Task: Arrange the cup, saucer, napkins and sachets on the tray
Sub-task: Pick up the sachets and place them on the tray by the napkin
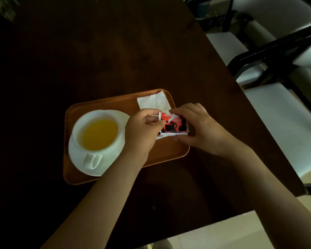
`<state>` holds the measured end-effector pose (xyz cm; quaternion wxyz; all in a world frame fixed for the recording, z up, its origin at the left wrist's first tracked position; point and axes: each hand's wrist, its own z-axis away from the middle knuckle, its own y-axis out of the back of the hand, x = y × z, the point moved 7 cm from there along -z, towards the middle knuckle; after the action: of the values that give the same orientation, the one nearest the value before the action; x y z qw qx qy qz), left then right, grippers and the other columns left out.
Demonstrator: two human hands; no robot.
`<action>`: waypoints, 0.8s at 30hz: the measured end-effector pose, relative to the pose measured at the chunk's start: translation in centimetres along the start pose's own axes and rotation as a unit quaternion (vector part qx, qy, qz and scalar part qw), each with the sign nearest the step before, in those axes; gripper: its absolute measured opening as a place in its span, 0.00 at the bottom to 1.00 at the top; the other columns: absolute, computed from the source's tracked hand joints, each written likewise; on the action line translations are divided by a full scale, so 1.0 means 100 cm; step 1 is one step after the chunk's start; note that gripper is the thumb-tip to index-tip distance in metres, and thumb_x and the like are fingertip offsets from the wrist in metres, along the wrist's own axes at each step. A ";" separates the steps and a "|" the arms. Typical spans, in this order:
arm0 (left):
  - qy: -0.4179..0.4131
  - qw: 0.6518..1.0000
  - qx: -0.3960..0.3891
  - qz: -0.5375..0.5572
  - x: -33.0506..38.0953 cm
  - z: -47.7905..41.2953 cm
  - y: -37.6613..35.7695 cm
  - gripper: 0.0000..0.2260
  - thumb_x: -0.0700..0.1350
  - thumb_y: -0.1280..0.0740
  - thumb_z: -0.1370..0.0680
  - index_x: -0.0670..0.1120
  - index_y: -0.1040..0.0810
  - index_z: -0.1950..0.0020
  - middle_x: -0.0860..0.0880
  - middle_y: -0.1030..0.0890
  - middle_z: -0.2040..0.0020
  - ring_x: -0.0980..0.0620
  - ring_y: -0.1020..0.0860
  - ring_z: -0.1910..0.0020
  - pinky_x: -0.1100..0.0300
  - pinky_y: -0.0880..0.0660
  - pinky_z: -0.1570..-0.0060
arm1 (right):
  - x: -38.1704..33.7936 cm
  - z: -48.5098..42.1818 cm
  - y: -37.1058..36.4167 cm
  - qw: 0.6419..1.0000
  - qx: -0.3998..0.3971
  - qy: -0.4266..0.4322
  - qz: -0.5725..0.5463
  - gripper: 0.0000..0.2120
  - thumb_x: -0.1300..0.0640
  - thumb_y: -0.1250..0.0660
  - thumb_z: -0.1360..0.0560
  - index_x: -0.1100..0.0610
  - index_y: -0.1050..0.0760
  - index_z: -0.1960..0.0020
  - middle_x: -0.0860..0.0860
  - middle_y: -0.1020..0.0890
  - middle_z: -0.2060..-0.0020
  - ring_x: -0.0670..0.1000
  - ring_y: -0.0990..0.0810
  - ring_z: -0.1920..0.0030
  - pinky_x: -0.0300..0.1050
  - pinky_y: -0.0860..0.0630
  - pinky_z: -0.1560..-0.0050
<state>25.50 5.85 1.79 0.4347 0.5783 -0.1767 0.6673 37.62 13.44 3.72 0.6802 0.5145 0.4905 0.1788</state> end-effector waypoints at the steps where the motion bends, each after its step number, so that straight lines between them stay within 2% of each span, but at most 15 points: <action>1: 0.006 1.000 0.004 -0.003 -0.005 0.003 -0.001 0.12 0.40 0.32 0.27 0.47 0.23 0.44 0.49 0.21 0.51 0.51 0.22 0.50 0.60 0.20 0.57 | 0.000 0.002 -0.003 1.000 -0.014 -0.001 -0.006 0.32 0.51 0.28 0.32 0.53 0.36 0.32 0.51 0.30 0.38 0.47 0.36 0.40 0.31 0.34 0.49; 3: 0.018 1.000 0.007 -0.004 -0.015 0.009 -0.001 0.11 0.40 0.32 0.26 0.46 0.23 0.44 0.47 0.21 0.49 0.50 0.22 0.49 0.57 0.20 0.55 | 0.000 0.007 -0.010 0.999 -0.040 -0.011 -0.031 0.32 0.51 0.28 0.32 0.52 0.36 0.32 0.50 0.31 0.38 0.45 0.37 0.41 0.29 0.33 0.51; 7: 0.044 0.999 0.013 -0.007 -0.032 0.024 -0.004 0.11 0.39 0.33 0.26 0.46 0.23 0.44 0.44 0.20 0.45 0.48 0.21 0.48 0.53 0.20 0.51 | 0.004 0.016 -0.020 0.994 -0.076 -0.049 -0.053 0.30 0.52 0.28 0.32 0.50 0.37 0.33 0.48 0.32 0.37 0.46 0.36 0.37 0.38 0.27 0.44; 10: 0.011 0.997 0.030 -0.066 -0.036 0.031 -0.004 0.11 0.39 0.34 0.26 0.45 0.23 0.44 0.44 0.19 0.46 0.50 0.21 0.49 0.68 0.23 0.61 | 0.004 0.020 -0.032 0.993 -0.100 -0.052 -0.040 0.29 0.53 0.29 0.31 0.50 0.36 0.33 0.49 0.31 0.37 0.47 0.35 0.37 0.41 0.29 0.41; 12: -0.018 0.993 0.039 -0.112 -0.036 0.034 -0.004 0.11 0.38 0.34 0.26 0.43 0.23 0.44 0.44 0.18 0.46 0.48 0.20 0.48 0.72 0.28 0.65 | 0.004 0.020 -0.038 0.992 -0.108 -0.052 -0.034 0.29 0.53 0.29 0.31 0.50 0.36 0.33 0.49 0.31 0.36 0.48 0.35 0.36 0.43 0.29 0.39; 20: -0.059 0.975 0.049 -0.208 -0.036 0.039 -0.006 0.11 0.38 0.36 0.24 0.41 0.25 0.42 0.42 0.19 0.46 0.46 0.21 0.46 0.56 0.22 0.51 | 0.012 0.018 -0.049 0.991 -0.118 -0.053 -0.031 0.29 0.52 0.29 0.31 0.49 0.36 0.33 0.48 0.32 0.35 0.47 0.36 0.34 0.40 0.33 0.41; 24: -0.059 0.966 0.047 -0.249 -0.035 0.039 -0.011 0.12 0.41 0.37 0.23 0.42 0.26 0.40 0.43 0.20 0.44 0.47 0.22 0.44 0.55 0.22 0.46 | 0.010 0.018 -0.048 0.993 -0.111 -0.034 -0.013 0.28 0.51 0.30 0.30 0.51 0.36 0.33 0.49 0.31 0.35 0.47 0.35 0.34 0.42 0.31 0.40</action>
<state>28.66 2.27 -0.67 0.5480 0.6625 -0.0213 0.5103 38.39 11.28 -1.01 0.7517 0.4349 0.4512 0.2055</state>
